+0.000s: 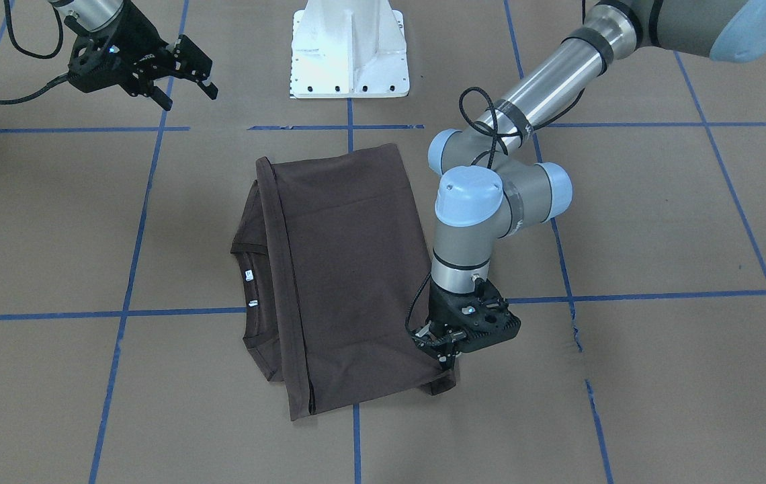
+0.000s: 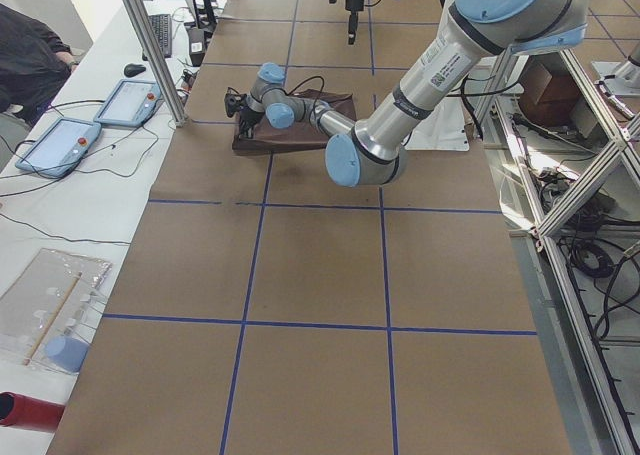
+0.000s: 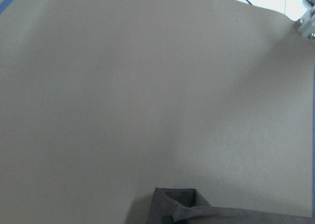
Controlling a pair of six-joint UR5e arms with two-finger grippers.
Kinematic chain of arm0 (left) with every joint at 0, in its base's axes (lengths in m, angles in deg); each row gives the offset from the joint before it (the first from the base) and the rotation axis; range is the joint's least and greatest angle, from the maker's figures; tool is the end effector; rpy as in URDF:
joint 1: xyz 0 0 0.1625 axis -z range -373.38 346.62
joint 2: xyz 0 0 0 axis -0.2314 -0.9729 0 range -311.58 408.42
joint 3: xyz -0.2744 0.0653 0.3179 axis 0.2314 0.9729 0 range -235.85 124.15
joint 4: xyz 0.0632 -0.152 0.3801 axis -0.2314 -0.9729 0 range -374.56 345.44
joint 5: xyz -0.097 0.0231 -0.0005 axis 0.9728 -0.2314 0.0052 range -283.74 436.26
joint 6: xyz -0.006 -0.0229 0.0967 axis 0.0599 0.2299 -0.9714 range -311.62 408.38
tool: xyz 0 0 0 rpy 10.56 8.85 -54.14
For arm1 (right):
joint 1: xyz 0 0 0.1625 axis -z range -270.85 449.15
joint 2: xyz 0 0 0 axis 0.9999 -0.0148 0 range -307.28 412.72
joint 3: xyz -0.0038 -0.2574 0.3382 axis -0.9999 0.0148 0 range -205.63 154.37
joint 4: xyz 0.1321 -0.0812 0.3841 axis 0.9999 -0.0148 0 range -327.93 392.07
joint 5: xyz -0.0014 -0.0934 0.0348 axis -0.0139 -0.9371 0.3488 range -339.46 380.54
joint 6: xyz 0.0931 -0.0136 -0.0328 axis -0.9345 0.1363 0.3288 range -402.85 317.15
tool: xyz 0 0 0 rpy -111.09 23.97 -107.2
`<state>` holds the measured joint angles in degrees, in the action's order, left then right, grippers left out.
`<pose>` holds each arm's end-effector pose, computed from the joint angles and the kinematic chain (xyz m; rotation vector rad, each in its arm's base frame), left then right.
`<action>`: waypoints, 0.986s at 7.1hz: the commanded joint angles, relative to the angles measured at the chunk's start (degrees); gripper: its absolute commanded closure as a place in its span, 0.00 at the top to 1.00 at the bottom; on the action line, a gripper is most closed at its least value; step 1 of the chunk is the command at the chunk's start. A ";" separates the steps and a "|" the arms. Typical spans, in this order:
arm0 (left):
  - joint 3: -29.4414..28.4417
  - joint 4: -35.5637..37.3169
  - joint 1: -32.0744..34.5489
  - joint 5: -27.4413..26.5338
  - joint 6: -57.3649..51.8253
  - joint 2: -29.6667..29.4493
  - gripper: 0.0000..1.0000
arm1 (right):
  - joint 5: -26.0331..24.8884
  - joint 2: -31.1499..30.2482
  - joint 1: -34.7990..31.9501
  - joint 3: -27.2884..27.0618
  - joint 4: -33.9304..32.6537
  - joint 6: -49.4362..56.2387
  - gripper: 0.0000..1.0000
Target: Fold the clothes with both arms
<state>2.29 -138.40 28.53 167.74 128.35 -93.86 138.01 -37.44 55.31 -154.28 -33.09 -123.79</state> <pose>0.5400 -0.6601 0.2629 0.3978 0.8717 -0.5015 -0.3081 -0.3118 0.2940 -0.0034 -1.1621 0.1179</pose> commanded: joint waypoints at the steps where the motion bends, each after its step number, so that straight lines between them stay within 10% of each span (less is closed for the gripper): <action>1: -7.84 -7.18 0.28 -0.17 -0.95 -4.23 0.31 | -0.14 1.30 -0.26 1.04 -0.14 0.00 1.00; 2: -10.12 -9.64 0.19 -0.25 -1.21 -4.15 0.99 | -0.40 1.38 -0.35 1.04 -0.14 0.00 1.00; 7: 1.11 -0.59 2.30 8.52 -7.54 -0.23 1.00 | -4.69 7.77 0.17 7.87 -4.08 0.87 1.00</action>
<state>-3.54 -144.63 30.57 173.22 121.82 -96.88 134.78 -32.52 55.03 -148.96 -34.95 -123.47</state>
